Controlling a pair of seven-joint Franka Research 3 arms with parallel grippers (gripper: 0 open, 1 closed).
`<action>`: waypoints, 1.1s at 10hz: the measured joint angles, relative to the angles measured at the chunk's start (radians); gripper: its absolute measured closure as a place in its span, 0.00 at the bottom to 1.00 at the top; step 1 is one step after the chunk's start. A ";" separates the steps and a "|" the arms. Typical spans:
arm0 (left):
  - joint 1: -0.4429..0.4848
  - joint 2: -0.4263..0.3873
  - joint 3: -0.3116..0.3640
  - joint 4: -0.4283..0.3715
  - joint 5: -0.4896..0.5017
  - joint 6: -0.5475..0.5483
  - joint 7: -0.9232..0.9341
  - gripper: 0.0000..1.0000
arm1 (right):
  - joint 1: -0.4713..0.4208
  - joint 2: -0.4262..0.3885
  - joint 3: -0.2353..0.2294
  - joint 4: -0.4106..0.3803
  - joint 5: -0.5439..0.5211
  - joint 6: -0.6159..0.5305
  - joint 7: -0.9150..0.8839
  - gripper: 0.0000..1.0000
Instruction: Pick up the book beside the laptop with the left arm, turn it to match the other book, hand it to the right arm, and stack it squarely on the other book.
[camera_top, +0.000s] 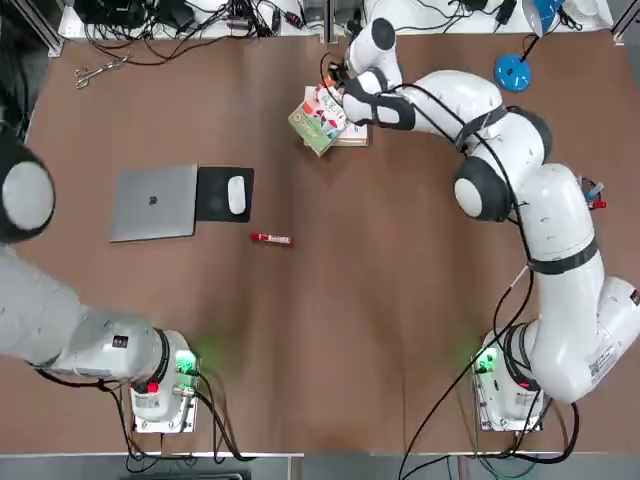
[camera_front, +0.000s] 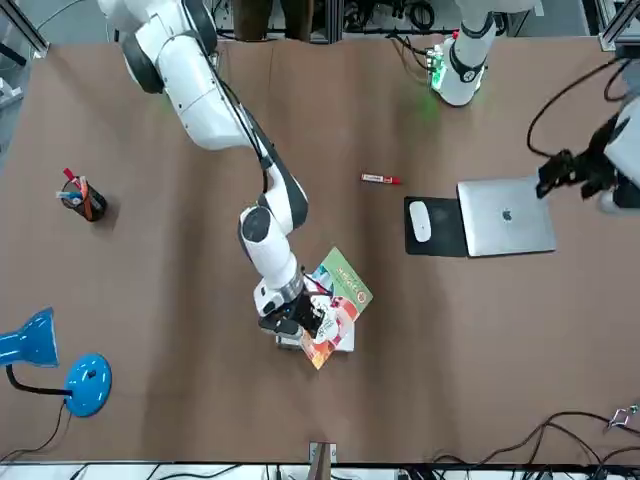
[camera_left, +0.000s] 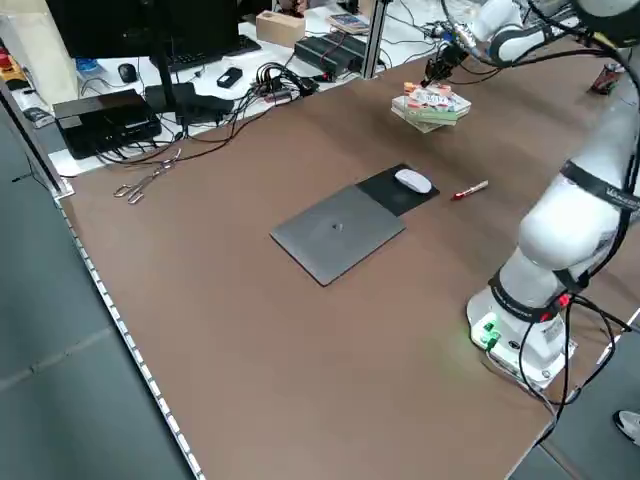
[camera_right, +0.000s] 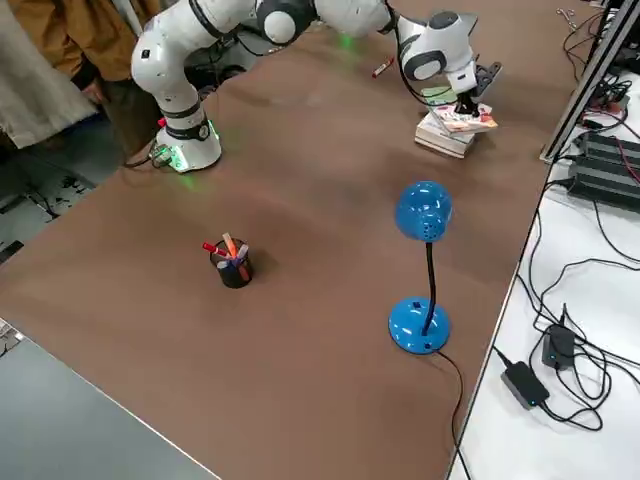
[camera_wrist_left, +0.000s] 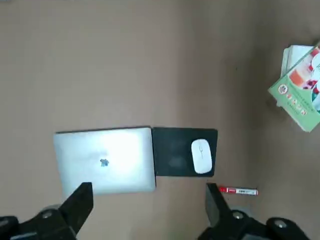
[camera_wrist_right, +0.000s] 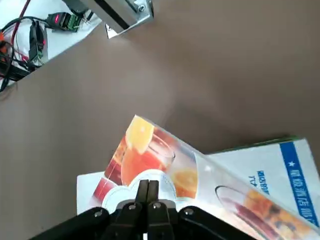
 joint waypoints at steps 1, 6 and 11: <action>0.004 -0.014 -0.004 -0.028 0.000 0.002 0.000 0.01 | -0.001 0.005 -0.003 0.002 0.000 0.000 0.000 0.98; 0.006 -0.016 -0.015 -0.060 0.027 0.008 0.003 0.00 | -0.006 0.016 -0.009 0.003 0.005 0.001 0.018 0.97; 0.008 0.017 -0.016 -0.051 0.034 0.022 0.023 0.00 | -0.011 0.013 -0.009 -0.011 0.022 0.008 0.111 0.97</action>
